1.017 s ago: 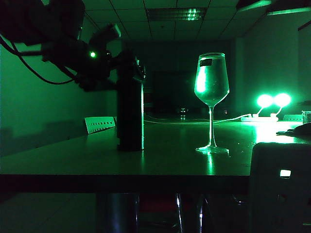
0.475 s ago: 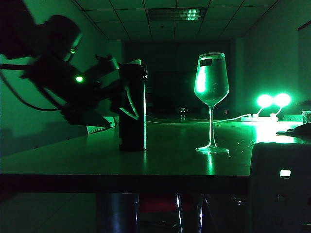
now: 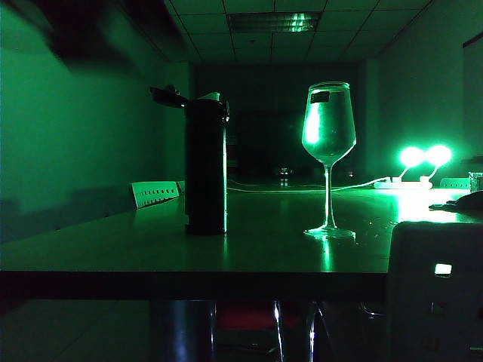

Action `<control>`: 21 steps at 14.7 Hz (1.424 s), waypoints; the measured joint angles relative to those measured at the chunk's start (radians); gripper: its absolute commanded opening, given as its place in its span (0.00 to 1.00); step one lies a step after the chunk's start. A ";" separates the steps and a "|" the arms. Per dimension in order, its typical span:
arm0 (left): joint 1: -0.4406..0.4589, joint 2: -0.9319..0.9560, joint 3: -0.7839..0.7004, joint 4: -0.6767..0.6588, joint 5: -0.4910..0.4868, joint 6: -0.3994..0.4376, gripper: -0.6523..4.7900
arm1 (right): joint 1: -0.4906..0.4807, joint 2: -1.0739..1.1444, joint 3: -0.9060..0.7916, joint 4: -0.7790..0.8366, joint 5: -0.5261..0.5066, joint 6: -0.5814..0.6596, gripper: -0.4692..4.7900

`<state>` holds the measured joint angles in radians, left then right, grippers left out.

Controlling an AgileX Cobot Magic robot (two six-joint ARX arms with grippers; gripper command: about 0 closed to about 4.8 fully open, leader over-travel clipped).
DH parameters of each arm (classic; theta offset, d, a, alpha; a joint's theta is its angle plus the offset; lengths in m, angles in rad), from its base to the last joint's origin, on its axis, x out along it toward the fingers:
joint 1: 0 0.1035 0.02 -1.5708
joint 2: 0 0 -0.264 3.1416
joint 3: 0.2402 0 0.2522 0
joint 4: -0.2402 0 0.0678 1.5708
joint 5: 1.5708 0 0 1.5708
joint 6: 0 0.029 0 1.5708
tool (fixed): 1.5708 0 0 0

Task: Pick up the black thermos cup, pour some water from it into the stemmed glass, and then put the thermos cup back on the table.

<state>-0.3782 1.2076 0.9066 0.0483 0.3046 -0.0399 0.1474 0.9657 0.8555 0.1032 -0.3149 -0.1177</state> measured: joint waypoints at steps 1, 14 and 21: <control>0.000 -0.110 0.000 -0.055 -0.018 0.002 1.00 | 0.000 -0.032 0.000 -0.046 0.000 0.000 1.00; 0.000 -1.181 0.002 -0.908 -0.185 -0.150 1.00 | 0.000 -0.812 -0.003 -0.751 0.000 0.057 1.00; 0.004 -1.201 -0.225 -0.943 -0.146 -0.166 1.00 | 0.000 -0.960 -0.174 -0.880 -0.024 0.102 1.00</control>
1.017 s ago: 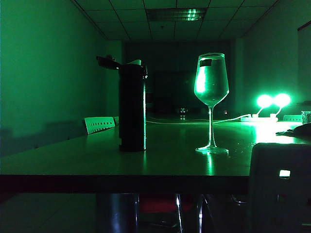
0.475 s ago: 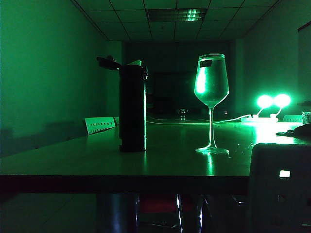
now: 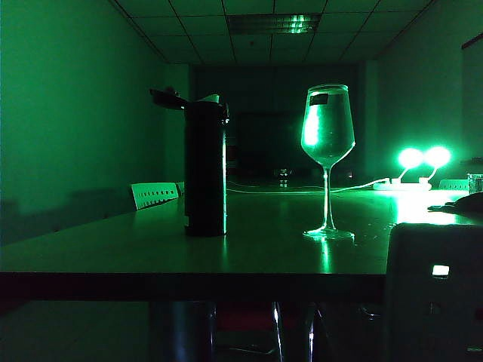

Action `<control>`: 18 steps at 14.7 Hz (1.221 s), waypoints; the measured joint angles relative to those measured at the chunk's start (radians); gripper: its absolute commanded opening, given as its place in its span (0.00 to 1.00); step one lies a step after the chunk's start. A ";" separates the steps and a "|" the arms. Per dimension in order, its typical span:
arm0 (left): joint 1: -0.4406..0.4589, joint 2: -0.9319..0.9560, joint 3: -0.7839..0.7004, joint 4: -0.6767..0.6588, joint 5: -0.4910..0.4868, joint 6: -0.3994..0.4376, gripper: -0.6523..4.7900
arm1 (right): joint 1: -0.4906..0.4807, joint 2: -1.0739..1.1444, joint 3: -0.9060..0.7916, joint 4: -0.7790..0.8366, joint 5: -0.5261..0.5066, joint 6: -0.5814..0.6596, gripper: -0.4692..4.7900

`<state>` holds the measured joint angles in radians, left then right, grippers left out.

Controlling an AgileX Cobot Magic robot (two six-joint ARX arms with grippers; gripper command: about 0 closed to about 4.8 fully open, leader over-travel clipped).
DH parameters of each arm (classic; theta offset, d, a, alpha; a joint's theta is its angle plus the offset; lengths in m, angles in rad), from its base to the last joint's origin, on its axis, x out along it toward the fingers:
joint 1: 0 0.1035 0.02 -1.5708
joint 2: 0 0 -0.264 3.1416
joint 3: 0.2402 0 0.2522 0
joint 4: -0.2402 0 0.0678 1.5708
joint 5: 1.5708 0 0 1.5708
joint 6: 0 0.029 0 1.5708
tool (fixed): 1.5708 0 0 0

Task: Pick up the black thermos cup, pour some water from it into the stemmed glass, and then put the thermos cup back on the table.

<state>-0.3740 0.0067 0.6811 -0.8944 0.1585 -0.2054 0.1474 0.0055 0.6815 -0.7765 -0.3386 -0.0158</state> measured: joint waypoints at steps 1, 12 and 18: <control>0.000 -0.001 -0.072 0.106 0.014 -0.008 1.00 | 0.000 0.000 -0.053 0.034 -0.016 0.012 1.00; 0.001 0.000 -0.628 0.765 -0.175 -0.013 0.11 | 0.002 -0.001 -0.666 0.708 0.031 0.169 0.08; 0.079 -0.001 -0.674 0.817 -0.192 -0.011 0.11 | 0.002 -0.001 -0.674 0.681 0.262 0.102 0.08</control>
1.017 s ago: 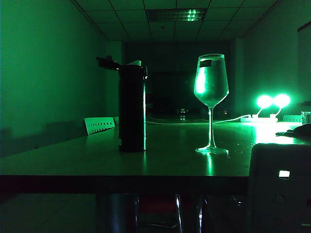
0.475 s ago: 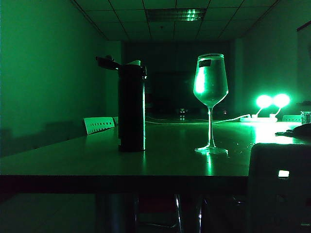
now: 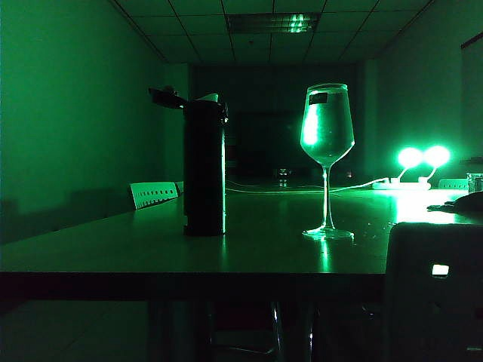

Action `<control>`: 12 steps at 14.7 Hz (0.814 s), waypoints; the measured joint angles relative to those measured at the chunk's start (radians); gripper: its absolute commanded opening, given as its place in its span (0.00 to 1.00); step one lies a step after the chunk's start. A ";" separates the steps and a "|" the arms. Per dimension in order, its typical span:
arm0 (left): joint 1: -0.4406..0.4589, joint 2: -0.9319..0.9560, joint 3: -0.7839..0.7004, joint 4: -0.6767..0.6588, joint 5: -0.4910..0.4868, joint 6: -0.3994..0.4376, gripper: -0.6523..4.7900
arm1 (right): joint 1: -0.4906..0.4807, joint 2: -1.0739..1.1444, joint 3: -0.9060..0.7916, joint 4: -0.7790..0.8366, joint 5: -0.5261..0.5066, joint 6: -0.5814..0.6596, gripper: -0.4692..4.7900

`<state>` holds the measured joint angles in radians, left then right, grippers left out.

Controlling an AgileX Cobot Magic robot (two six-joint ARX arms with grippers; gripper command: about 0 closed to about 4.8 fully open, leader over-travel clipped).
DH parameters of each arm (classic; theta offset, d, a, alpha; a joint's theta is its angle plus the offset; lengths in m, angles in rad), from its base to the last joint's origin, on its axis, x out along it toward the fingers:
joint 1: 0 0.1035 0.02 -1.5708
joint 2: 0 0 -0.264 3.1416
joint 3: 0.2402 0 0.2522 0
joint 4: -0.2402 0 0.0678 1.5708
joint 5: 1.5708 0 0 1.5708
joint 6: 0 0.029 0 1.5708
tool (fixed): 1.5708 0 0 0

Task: Pick up the black thermos cup, pour some water from it into the stemmed glass, and then put the thermos cup back on the table.

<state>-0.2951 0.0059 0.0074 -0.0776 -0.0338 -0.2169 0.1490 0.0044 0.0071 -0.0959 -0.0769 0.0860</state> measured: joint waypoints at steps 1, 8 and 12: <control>0.023 0.000 0.000 0.027 0.017 0.000 0.11 | 0.000 0.000 0.000 0.000 0.003 0.002 0.08; 0.190 0.000 0.000 0.077 0.033 0.112 0.11 | -0.008 0.000 0.000 0.001 -0.002 0.002 0.08; 0.190 0.000 0.000 0.077 0.003 0.112 0.11 | -0.127 0.000 0.000 0.000 -0.006 0.002 0.08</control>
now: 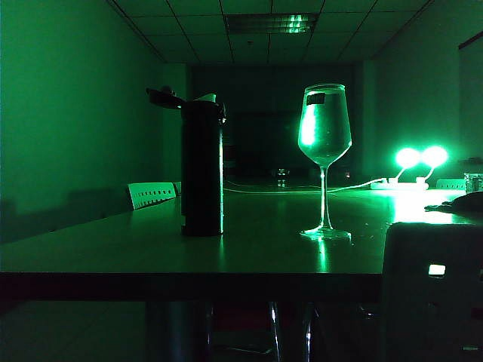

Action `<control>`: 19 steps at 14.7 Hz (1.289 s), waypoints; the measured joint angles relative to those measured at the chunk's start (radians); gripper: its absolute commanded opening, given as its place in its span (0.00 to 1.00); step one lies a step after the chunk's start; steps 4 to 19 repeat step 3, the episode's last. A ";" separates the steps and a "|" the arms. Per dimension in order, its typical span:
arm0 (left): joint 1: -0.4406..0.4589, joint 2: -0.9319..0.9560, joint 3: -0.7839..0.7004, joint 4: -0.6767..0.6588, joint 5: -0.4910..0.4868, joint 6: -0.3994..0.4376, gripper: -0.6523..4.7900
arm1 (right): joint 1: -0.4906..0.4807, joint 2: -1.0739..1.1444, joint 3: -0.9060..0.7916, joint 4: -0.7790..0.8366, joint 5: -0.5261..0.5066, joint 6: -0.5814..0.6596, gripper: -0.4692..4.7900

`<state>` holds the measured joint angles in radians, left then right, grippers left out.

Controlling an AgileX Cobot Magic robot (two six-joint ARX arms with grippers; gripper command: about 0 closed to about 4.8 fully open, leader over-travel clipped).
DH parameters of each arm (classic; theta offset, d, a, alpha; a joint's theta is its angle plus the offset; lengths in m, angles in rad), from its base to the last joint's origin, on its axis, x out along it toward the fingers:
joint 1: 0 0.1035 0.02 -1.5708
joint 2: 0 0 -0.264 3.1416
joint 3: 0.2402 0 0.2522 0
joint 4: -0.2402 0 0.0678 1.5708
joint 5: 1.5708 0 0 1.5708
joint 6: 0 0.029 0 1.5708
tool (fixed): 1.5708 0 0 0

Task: Pick up the black thermos cup, pour some water from it into the stemmed glass, and then put the thermos cup back on the table.

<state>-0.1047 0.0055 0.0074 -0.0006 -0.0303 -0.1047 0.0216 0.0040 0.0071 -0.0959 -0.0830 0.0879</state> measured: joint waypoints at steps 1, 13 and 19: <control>0.000 0.000 0.000 0.000 -0.023 0.000 0.11 | -0.011 0.000 0.000 0.000 0.001 0.000 0.08; 0.002 0.000 0.000 0.000 -0.034 0.000 0.11 | -0.010 0.000 0.000 0.000 0.000 0.000 0.08; 0.002 0.000 0.000 0.000 -0.034 0.000 0.11 | -0.010 0.000 0.000 0.000 0.000 0.000 0.08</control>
